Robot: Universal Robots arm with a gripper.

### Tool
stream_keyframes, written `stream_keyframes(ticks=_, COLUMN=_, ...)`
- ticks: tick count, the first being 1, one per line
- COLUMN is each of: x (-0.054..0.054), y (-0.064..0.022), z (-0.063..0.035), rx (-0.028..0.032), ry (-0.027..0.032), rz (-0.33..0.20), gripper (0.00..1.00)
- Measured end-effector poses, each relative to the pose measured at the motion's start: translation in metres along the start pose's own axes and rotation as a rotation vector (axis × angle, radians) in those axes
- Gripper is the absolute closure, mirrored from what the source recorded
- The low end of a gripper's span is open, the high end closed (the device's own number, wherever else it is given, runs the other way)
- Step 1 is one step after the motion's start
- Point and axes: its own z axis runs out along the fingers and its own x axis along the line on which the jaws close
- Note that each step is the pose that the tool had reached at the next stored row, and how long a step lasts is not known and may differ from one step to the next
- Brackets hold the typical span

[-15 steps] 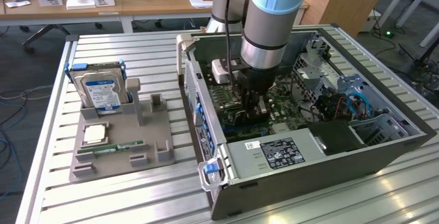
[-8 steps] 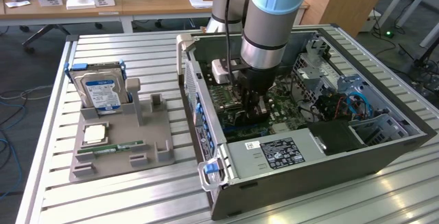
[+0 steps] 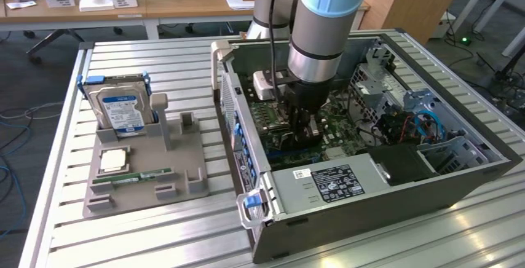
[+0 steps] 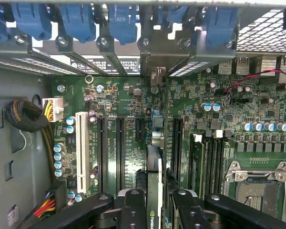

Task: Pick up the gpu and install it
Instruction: 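Insert the gpu into the slot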

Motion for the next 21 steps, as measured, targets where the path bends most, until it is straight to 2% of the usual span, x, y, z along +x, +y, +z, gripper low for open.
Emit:
stream_keyframes(ticks=2, x=-0.0001, y=0.0004, z=0.0004, rx=0.0005, ry=-0.0006, rz=0.001, gripper=0.73)
stream_keyframes(ticks=4, x=0.0, y=-0.0001, z=0.0001, rx=0.0004, ry=-0.0003, rz=0.0, gripper=0.61)
stream_keyframes(ticks=5, x=0.0, y=0.0, z=0.0001, rx=0.0003, ry=-0.0001, rz=0.0, gripper=0.61)
stream_keyframes(ticks=8, x=0.0, y=0.0, z=0.0, rx=0.0002, ry=0.0, rz=0.0, gripper=0.44)
stream_keyframes(ticks=10, x=0.0, y=-0.0001, z=0.0, rx=0.0003, ry=0.0, rz=0.0, gripper=0.44)
stream_keyframes(ticks=11, x=0.0, y=-0.0001, z=0.0, rx=0.0003, ry=-0.0001, rz=0.0, gripper=0.37)
stream_keyframes(ticks=21, x=0.0, y=-0.0001, z=0.0, rx=0.0003, ry=0.0, rz=0.0, gripper=0.37)
